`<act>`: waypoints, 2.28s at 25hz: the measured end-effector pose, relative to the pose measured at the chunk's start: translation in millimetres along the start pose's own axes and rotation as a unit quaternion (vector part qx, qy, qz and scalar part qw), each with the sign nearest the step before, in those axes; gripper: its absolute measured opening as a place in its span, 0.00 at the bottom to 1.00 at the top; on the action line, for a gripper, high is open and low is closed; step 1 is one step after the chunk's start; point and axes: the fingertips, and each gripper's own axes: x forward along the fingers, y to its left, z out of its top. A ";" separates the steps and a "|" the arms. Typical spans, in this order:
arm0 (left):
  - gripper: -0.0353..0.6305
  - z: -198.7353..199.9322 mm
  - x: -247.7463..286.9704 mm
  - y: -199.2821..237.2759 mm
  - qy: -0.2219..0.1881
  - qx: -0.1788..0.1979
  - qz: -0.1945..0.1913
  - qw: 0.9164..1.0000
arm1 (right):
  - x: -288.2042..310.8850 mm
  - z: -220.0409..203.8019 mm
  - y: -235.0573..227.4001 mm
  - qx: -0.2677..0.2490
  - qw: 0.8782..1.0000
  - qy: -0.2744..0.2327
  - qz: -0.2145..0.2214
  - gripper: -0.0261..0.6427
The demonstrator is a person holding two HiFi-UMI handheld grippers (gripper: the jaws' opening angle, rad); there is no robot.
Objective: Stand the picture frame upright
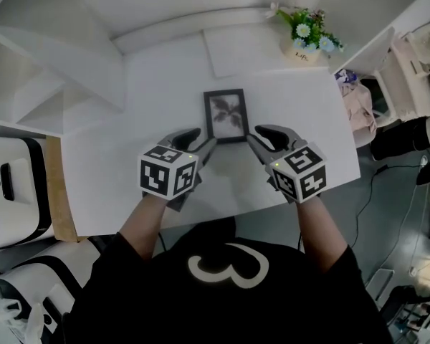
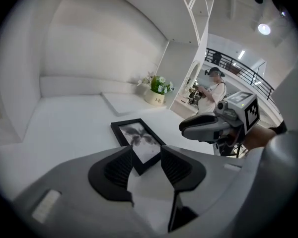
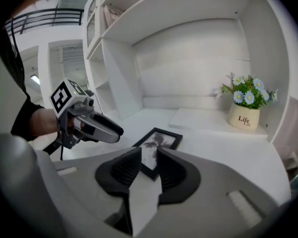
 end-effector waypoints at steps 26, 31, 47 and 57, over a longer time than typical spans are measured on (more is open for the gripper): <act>0.29 -22.2 57.9 32.3 0.078 0.038 0.038 0.995 | 65.5 -35.4 -29.1 0.006 0.995 0.102 0.009 0.18; 0.29 -22.6 57.7 32.3 0.079 0.036 0.040 0.995 | 65.2 -35.8 -27.6 0.001 0.994 0.105 0.008 0.18; 0.28 -48.8 39.3 5.4 0.083 0.048 0.058 0.994 | 40.0 -57.8 -2.0 0.001 0.994 0.105 0.000 0.18; 0.28 -80.2 17.6 -19.8 0.084 0.042 0.064 0.994 | 16.6 -82.2 27.4 -0.002 0.994 0.109 0.004 0.18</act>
